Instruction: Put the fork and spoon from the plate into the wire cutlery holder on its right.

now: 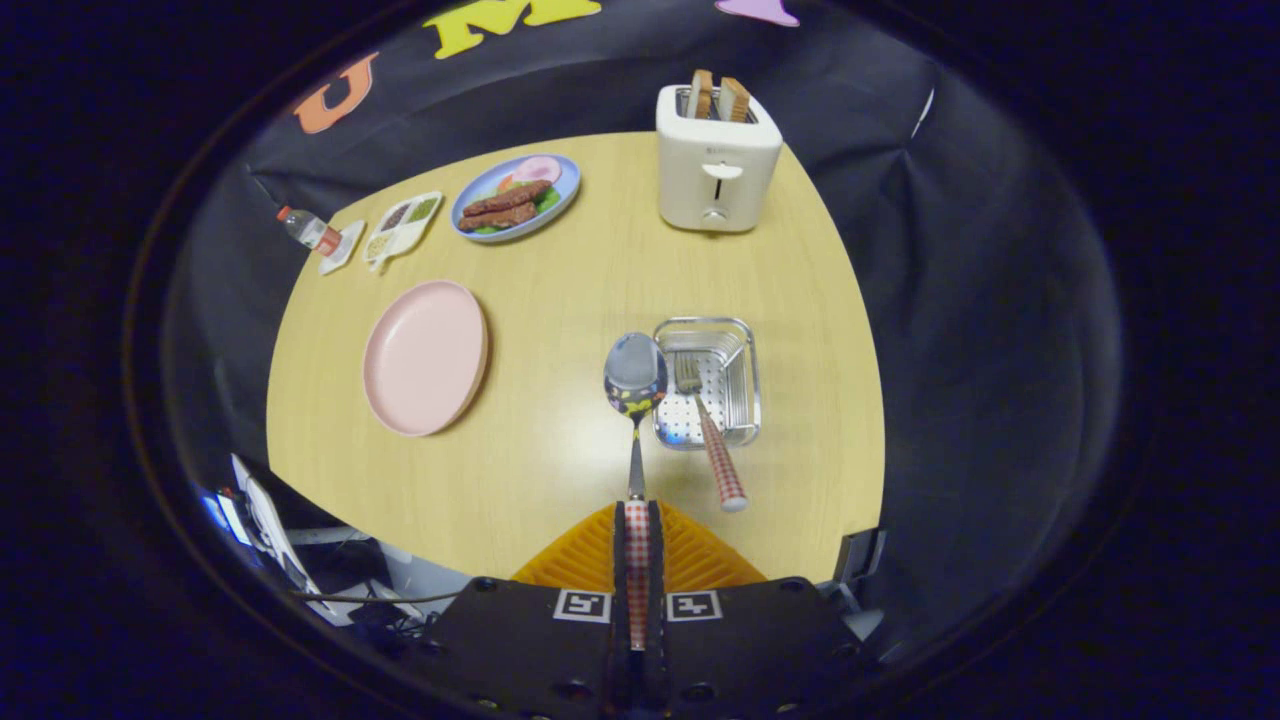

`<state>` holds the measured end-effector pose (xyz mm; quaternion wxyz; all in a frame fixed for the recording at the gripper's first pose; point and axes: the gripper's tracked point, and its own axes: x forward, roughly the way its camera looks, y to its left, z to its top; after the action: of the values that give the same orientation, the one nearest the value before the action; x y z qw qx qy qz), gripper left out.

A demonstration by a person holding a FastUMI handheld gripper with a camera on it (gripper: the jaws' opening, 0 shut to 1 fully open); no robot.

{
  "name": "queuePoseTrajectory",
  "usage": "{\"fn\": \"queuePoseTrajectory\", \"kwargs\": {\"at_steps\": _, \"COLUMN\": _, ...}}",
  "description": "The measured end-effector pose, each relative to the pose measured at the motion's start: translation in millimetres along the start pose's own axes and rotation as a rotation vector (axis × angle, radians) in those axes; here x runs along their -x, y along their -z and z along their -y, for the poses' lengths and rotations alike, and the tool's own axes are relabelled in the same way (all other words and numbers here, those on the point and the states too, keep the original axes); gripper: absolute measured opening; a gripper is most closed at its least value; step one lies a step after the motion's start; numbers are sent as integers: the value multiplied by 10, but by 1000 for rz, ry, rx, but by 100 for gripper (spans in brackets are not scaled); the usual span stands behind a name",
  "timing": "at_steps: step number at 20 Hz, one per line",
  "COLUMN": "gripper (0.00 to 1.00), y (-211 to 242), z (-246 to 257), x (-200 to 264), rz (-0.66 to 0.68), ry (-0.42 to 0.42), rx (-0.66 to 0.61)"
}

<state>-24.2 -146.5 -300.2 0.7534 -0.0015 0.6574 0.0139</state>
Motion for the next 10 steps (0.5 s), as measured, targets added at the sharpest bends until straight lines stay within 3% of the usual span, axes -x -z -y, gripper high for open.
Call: {"fn": "queuePoseTrajectory", "kwargs": {"at_steps": 10, "gripper": 5, "y": -137, "z": 326, "x": -29, "rz": -204, "ry": 5, "rx": -95}}
